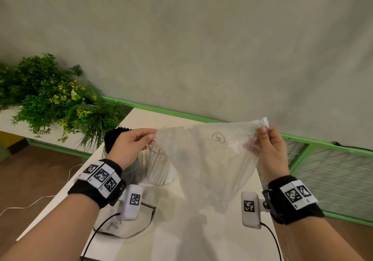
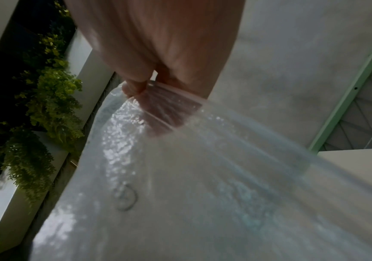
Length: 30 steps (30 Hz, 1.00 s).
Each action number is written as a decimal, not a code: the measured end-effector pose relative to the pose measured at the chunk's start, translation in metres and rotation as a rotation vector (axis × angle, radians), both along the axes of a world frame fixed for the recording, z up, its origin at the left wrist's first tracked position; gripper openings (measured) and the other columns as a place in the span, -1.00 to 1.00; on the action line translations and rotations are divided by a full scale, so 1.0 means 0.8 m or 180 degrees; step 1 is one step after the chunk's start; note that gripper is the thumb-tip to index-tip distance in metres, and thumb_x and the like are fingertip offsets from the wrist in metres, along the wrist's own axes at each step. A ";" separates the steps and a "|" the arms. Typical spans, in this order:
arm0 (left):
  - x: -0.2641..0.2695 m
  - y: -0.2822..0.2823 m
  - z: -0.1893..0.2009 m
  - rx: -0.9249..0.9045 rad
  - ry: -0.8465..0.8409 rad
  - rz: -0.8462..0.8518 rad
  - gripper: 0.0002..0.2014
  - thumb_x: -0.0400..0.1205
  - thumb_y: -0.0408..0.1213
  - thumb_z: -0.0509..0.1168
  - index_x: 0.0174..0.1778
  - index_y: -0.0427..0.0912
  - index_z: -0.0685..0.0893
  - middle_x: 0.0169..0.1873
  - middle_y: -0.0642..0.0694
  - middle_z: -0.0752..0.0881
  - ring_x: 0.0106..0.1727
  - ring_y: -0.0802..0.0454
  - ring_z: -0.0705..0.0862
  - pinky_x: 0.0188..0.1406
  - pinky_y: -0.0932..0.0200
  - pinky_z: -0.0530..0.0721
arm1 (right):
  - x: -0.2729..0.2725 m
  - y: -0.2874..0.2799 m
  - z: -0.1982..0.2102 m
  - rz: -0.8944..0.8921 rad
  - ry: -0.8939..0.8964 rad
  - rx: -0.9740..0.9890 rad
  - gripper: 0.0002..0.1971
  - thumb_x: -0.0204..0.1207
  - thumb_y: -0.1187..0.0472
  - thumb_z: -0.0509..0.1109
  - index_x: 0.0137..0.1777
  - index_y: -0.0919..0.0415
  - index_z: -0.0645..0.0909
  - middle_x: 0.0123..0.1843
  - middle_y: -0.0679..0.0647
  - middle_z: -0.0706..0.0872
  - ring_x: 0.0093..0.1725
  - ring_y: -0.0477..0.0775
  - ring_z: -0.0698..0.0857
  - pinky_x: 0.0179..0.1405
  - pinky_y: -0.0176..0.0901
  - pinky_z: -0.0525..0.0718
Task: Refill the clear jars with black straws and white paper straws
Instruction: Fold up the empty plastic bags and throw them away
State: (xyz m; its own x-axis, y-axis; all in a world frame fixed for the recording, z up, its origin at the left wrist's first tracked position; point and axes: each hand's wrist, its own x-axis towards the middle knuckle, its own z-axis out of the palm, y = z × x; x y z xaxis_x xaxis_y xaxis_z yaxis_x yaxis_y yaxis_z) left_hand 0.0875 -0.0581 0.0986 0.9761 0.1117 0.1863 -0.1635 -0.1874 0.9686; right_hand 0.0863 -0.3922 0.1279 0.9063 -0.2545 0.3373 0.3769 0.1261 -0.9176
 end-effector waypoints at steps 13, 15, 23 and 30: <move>-0.015 0.020 0.031 0.0962 0.0349 -0.0281 -0.84 0.56 -0.14 0.45 0.04 0.06 0.77 -0.10 0.06 0.78 0.00 0.16 0.71 0.02 0.37 0.56 | -0.001 0.014 -0.002 -0.0244 -0.0153 0.0078 -0.87 0.59 0.08 0.28 -0.14 0.04 0.61 -0.31 -0.17 0.56 -0.28 -0.11 0.58 -0.23 -0.24 0.73; -0.019 0.014 0.027 0.1004 0.0311 -0.0282 -0.80 0.48 -0.11 0.52 0.00 0.03 0.77 -0.23 0.04 0.72 -0.18 0.16 0.66 -0.20 0.47 0.58 | -0.002 0.014 0.000 -0.0143 -0.0175 0.0072 -0.87 0.49 -0.01 0.32 -0.21 -0.04 0.65 -0.31 -0.16 0.58 -0.29 -0.11 0.59 -0.21 -0.21 0.74; -0.022 0.016 0.033 0.1954 -0.0271 0.0223 -0.91 0.57 -0.09 0.40 -0.19 0.09 0.62 -0.11 -0.01 0.60 -0.03 0.00 0.60 0.05 0.13 0.59 | -0.006 -0.008 0.008 -0.0319 -0.0244 -0.0096 -0.84 0.54 0.01 0.28 -0.13 0.08 0.58 -0.36 -0.16 0.55 -0.36 -0.20 0.54 -0.31 -0.30 0.70; -0.015 -0.096 0.060 0.2536 -0.0787 -0.0563 0.00 0.28 0.24 0.53 0.60 0.12 0.21 0.58 0.07 0.32 0.60 0.05 0.21 0.61 -0.02 0.15 | -0.014 0.049 0.015 0.0351 -0.0574 -0.0993 -0.83 0.67 0.27 0.24 -0.11 0.08 0.61 -0.34 -0.18 0.60 -0.35 -0.16 0.57 -0.25 -0.12 0.68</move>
